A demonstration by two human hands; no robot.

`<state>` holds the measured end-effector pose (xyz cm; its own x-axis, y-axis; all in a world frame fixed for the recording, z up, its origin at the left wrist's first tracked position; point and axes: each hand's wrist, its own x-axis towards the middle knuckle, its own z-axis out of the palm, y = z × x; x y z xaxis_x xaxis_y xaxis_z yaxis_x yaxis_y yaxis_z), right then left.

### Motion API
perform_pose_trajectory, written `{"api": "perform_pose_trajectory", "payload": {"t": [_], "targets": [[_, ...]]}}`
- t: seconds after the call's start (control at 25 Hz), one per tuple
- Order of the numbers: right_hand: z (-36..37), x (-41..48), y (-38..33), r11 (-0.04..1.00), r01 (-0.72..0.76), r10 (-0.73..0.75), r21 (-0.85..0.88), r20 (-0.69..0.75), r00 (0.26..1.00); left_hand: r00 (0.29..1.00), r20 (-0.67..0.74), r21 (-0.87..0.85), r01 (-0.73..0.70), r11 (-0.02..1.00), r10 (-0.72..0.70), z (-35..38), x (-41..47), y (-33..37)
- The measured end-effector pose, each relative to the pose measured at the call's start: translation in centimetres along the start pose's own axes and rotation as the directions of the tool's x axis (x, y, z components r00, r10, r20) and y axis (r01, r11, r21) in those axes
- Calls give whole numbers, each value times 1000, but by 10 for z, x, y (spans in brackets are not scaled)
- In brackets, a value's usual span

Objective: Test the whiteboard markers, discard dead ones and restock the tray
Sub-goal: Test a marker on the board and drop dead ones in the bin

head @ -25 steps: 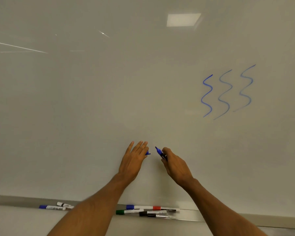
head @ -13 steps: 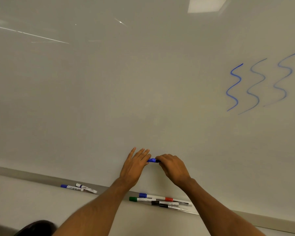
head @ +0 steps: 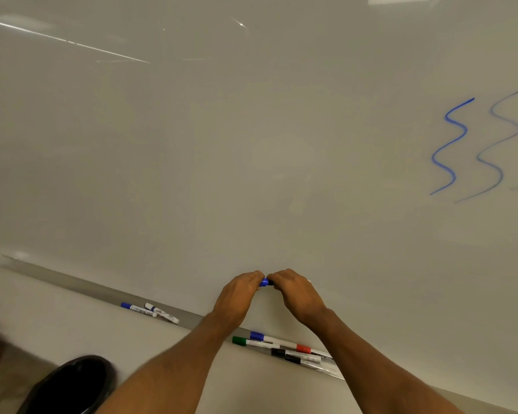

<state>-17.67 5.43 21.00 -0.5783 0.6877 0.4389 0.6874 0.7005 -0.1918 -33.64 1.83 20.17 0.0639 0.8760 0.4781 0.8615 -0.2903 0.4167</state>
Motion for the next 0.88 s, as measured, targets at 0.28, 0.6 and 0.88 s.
{"api": "perform_pose_trajectory", "payload": {"t": [0.28, 0.6, 0.88], "targets": [[12, 4, 7, 998, -6, 4, 68, 31, 1000, 1000, 7, 106, 29, 994, -30, 6, 2, 0], [33, 14, -3, 994, 21, -27, 107, 58, 998, 987, 109, -21, 122, 992, -119, 0, -3, -26], [69, 33, -20, 997, 69, -71, 16, 162, 984, 978, 205, 195, -11, 981, -29, -5, -10, -85]]}}
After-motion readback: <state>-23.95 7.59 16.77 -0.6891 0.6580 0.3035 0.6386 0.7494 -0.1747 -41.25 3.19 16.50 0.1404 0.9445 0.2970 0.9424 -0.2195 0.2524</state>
